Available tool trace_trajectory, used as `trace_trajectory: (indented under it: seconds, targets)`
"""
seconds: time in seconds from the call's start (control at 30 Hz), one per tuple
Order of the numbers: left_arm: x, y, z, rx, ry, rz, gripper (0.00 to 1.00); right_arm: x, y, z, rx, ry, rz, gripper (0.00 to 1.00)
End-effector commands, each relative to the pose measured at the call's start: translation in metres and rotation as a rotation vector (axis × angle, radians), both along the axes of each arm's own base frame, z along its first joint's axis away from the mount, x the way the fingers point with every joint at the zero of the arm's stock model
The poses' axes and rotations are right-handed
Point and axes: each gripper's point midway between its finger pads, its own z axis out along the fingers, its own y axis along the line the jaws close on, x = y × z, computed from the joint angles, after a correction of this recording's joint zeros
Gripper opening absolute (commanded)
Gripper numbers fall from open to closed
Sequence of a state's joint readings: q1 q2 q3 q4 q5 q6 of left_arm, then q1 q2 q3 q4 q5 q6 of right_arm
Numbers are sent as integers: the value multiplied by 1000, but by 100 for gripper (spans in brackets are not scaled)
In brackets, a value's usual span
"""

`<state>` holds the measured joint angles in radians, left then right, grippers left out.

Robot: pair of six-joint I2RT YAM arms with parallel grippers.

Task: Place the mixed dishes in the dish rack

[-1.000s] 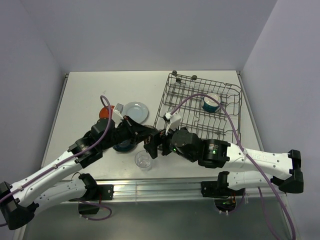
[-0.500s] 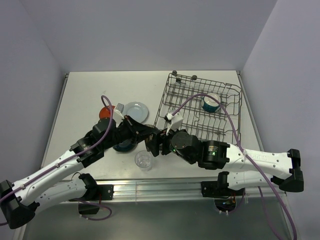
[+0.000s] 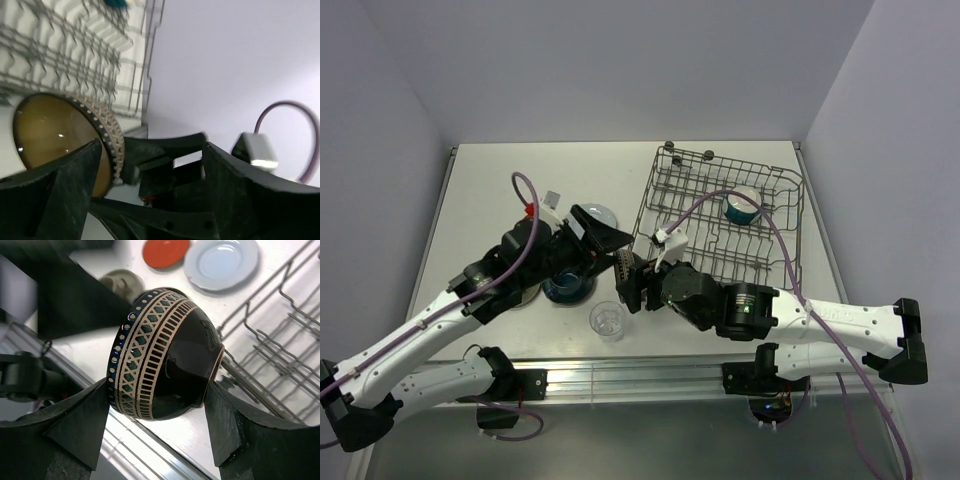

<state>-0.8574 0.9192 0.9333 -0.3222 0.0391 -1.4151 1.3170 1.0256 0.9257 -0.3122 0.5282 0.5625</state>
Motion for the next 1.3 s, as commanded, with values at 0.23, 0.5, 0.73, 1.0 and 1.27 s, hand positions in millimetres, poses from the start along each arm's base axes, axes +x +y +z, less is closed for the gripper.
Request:
trace_trajectory:
  seconds: [0.23, 0.5, 0.73, 1.0, 1.27]
  targets:
    - [19, 104, 3, 295, -38, 399, 88, 48, -39, 25, -8, -70, -187, 0]
    - [-1, 84, -110, 515, 110, 191, 77, 132, -116, 32, -234, -134, -436, 0]
    - [-17, 88, -164, 608, 172, 137, 57, 196, -148, 59, -495, -196, -603, 0]
    - [-24, 92, -177, 650, 180, 114, 56, 265, -165, 15, -724, -141, -732, 0]
    - [-28, 91, -192, 687, 199, 88, 56, 292, -178, -39, -875, -56, -804, 0]
